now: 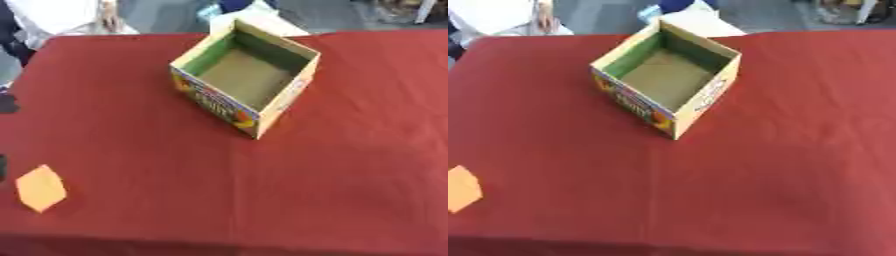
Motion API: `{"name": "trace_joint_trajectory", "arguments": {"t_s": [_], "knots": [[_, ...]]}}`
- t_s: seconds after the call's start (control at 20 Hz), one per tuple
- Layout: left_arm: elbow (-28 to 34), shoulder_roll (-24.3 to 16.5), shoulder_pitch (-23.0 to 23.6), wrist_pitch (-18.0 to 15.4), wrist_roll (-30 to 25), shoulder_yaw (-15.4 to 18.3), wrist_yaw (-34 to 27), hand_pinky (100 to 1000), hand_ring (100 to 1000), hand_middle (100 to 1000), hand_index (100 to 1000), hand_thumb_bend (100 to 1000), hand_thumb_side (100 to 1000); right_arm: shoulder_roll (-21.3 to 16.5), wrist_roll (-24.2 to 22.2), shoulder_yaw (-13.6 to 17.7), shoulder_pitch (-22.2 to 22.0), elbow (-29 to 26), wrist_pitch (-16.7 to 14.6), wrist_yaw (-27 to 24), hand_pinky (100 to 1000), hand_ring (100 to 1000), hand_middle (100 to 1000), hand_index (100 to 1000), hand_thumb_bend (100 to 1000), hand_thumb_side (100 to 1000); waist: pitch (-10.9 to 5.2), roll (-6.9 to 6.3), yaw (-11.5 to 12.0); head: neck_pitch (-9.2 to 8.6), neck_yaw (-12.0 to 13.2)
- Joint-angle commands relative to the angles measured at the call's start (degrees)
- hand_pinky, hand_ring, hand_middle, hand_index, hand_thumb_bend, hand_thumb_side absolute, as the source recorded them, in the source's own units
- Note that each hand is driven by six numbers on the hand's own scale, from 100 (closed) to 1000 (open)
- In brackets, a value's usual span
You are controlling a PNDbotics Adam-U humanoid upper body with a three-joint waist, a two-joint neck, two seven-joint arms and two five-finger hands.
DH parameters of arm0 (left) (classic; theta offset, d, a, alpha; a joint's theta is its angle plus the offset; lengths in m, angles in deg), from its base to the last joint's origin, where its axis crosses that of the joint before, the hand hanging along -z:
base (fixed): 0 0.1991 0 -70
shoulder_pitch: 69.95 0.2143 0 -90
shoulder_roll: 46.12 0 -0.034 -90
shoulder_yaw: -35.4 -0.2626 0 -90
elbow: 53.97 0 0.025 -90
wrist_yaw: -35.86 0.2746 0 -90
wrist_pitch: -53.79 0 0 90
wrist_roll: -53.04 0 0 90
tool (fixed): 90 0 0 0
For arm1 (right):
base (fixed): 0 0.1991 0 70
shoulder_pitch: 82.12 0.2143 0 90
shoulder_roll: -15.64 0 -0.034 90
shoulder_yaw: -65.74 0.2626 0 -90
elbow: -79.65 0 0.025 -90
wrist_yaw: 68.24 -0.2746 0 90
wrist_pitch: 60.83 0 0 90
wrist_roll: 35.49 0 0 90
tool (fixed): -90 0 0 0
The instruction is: Pick up objects on the table and place them in the box.
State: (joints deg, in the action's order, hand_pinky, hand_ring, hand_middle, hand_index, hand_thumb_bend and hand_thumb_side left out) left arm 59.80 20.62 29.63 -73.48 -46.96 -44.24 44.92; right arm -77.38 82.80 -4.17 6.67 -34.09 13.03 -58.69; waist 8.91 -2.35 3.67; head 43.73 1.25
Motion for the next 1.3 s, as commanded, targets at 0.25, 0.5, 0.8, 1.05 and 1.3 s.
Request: {"name": "trace_joint_trajectory", "arguments": {"t_s": [0.25, 0.5, 0.8, 1.05, 1.3], "knots": [[0.8, -5.0, -0.2, 2.9, -1.7, 0.8, 7.1, 859, 847, 867, 931, 100, 246, -1.9, 0.1, 0.4, -0.1, -0.9, 0.0, 0.6, 630, 765, 571, 733, 100, 867, -0.72, 0.14, 0.4, 0.39, -1.9], [0.8, -7.1, -0.2, 7.2, -3.5, 0.7, 14.0, 903, 890, 889, 938, 100, 247, -1.9, 0.1, 0.4, -0.3, -0.9, 0.0, 0.6, 630, 765, 571, 734, 100, 863, -0.82, 0.09, 0.5, 0.37, -2.7], [0.8, -8.9, -0.4, 10.9, -5.0, -0.1, 20.5, 933, 922, 902, 943, 100, 261, -2.0, 0.2, 0.4, -0.4, -0.9, 0.1, 0.6, 630, 765, 571, 734, 100, 868, -0.88, -0.07, 0.3, 0.39, -3.2], [0.8, -9.3, 0.2, 15.4, -6.6, 0.2, 23.6, 950, 936, 909, 945, 100, 342, -1.8, 0.2, 0.5, -0.3, -0.9, 0.2, 0.7, 629, 765, 571, 734, 100, 871, -0.78, -0.25, 0.2, 0.38, -3.7], [-0.2, -8.8, 1.0, 19.2, -8.5, 0.7, 24.6, 971, 952, 920, 956, 100, 522, -1.7, 0.3, 0.6, -0.3, -0.9, 0.3, 0.8, 629, 765, 570, 734, 100, 872, -0.72, -0.46, 0.1, 0.24, -4.3]]}}
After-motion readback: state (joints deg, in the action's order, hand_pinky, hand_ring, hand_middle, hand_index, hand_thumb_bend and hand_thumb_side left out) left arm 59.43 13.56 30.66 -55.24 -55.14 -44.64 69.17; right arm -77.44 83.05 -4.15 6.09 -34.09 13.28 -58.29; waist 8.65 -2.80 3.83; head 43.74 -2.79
